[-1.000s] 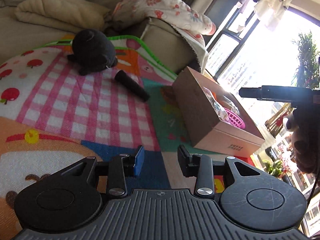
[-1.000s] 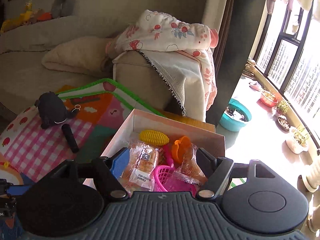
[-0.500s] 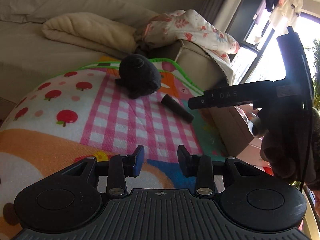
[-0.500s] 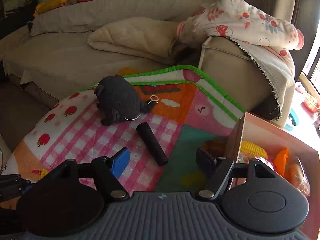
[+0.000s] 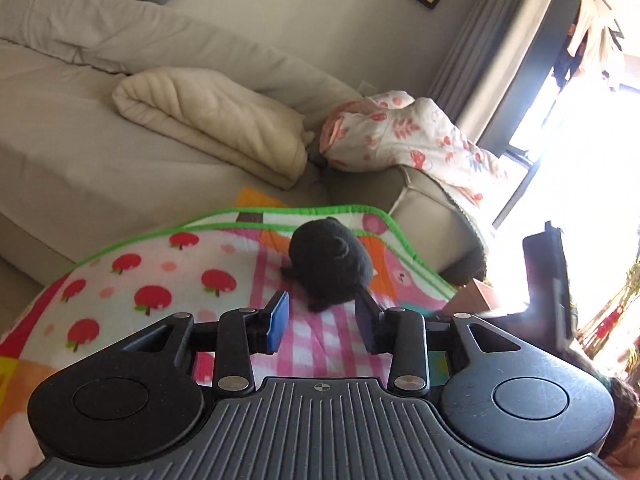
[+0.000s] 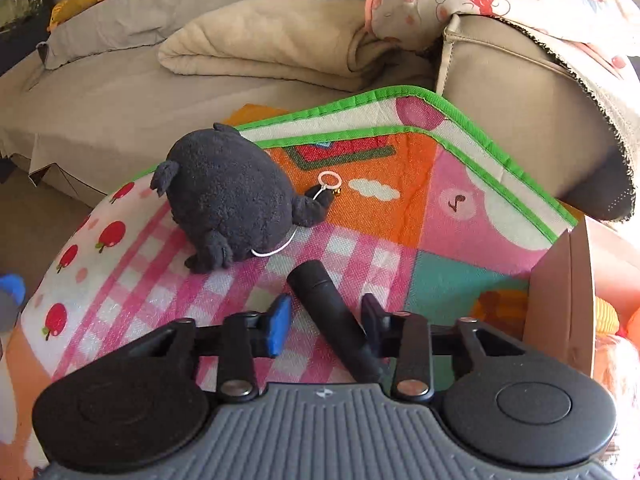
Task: Organize objects
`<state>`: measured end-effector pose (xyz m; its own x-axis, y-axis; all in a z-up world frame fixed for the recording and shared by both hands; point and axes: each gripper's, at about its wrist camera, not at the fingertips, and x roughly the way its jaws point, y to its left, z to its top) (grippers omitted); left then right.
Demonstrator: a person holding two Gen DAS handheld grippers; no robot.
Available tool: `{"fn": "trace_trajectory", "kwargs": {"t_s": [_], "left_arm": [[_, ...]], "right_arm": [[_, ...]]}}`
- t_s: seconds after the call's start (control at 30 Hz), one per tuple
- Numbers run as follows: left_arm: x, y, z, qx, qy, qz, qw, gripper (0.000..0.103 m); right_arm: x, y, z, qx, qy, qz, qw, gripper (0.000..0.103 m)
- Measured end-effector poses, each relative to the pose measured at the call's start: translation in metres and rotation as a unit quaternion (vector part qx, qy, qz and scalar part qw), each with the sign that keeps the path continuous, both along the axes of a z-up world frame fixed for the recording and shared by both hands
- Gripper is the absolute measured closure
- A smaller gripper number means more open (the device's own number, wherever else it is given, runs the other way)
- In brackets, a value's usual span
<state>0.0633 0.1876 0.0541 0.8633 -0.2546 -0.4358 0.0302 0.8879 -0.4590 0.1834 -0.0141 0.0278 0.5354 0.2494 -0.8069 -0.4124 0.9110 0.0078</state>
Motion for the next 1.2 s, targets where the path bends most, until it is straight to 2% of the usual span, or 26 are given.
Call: {"fn": "trace_trajectory", "kwargs": {"t_s": [0.03, 0.1, 0.23, 0.3, 0.43, 0.57, 0.67, 0.73, 0.8, 0.87, 0.97, 1.07, 1.1, 1.2], "left_arm": [[0.008, 0.001, -0.001, -0.003, -0.001, 0.005, 1.0000, 0.063], [0.028, 0.006, -0.001, -0.027, 0.000, 0.010, 0.9996, 0.063], [0.074, 0.015, 0.003, -0.086, 0.014, 0.014, 0.9961, 0.063], [0.096, 0.016, 0.005, -0.096, 0.025, 0.015, 0.9949, 0.063], [0.147, 0.007, 0.005, -0.064, 0.050, 0.018, 0.9965, 0.063], [0.170, -0.013, -0.006, -0.040, 0.091, -0.004, 0.9951, 0.063], [0.154, -0.033, -0.006, 0.003, 0.089, -0.035, 0.9954, 0.061], [0.134, -0.047, -0.003, 0.030, 0.081, -0.064, 0.9942, 0.060], [0.108, -0.061, 0.002, 0.059, 0.062, -0.092, 0.9921, 0.060], [0.084, -0.075, 0.007, 0.083, 0.044, -0.116, 0.9889, 0.059], [0.048, -0.095, 0.011, 0.091, 0.017, -0.151, 0.9841, 0.059], [0.022, -0.116, 0.007, 0.085, 0.019, -0.197, 0.9766, 0.059], [0.016, -0.122, 0.004, 0.094, 0.017, -0.202, 0.9748, 0.059], [-0.001, -0.141, -0.002, 0.168, -0.008, -0.171, 0.9708, 0.058]], "right_arm": [[-0.010, -0.004, 0.001, 0.004, 0.007, 0.009, 1.000, 0.084], [-0.036, -0.014, 0.002, 0.006, 0.012, 0.028, 1.000, 0.084], [-0.104, -0.038, 0.001, -0.035, -0.024, 0.061, 0.997, 0.084], [-0.133, -0.054, 0.001, -0.040, -0.034, 0.073, 0.996, 0.084], [-0.176, -0.088, 0.001, -0.042, -0.047, 0.056, 0.996, 0.084], [-0.196, -0.120, 0.002, -0.039, -0.070, 0.006, 0.997, 0.084], [-0.202, -0.143, 0.001, -0.029, -0.080, -0.025, 0.996, 0.078], [-0.206, -0.155, -0.002, -0.024, -0.087, -0.040, 0.995, 0.054], [-0.209, -0.163, -0.006, -0.020, -0.091, -0.052, 0.994, 0.045], [-0.211, -0.169, -0.011, -0.013, -0.090, -0.060, 0.994, 0.041], [-0.215, -0.174, -0.017, -0.001, -0.098, -0.078, 0.992, 0.029], [-0.218, -0.181, -0.022, 0.011, -0.101, -0.094, 0.990, 0.018], [-0.219, -0.183, -0.023, 0.016, -0.102, -0.097, 0.990, 0.016], [-0.225, -0.189, -0.028, 0.030, -0.108, -0.106, 0.988, 0.010]]}}
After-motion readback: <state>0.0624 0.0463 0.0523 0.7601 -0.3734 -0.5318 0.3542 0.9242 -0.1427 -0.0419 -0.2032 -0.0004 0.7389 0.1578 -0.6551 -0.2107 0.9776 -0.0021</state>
